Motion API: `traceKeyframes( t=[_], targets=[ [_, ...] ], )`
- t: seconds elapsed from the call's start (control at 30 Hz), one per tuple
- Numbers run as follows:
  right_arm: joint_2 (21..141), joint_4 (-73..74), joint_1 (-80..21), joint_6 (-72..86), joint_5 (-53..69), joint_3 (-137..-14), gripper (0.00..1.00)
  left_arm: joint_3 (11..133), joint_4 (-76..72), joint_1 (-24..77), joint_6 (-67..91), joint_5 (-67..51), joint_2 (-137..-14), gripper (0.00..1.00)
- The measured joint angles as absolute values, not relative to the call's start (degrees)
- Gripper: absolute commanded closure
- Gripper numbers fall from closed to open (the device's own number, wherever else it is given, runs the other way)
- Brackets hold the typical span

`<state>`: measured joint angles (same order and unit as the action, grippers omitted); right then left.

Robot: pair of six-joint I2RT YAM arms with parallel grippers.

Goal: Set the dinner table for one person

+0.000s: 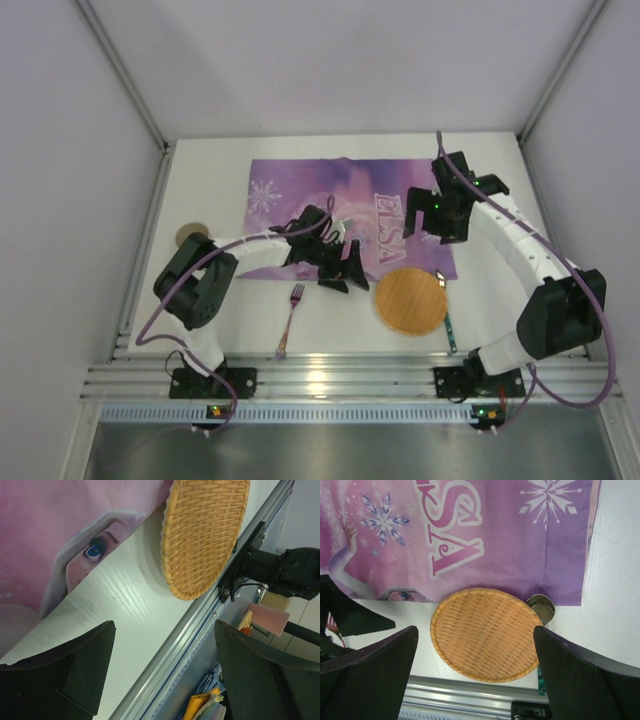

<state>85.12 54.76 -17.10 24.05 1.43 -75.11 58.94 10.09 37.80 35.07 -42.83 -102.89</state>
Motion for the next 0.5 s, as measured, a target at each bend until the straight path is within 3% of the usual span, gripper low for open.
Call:
traceKeyframes(
  t=[0.3, 0.5],
  targets=[
    [81.91, 55.61, -17.08, 24.01, 0.6, -74.02, 0.0, 64.97, 7.55, 43.35, 38.89, -40.82, -111.96, 0.22],
    [79.61, 56.6, -17.06, 23.99, -0.64, -72.25, 0.0, 66.67, 5.08, 44.69, 40.71, -40.29, -114.3, 0.36]
  ],
)
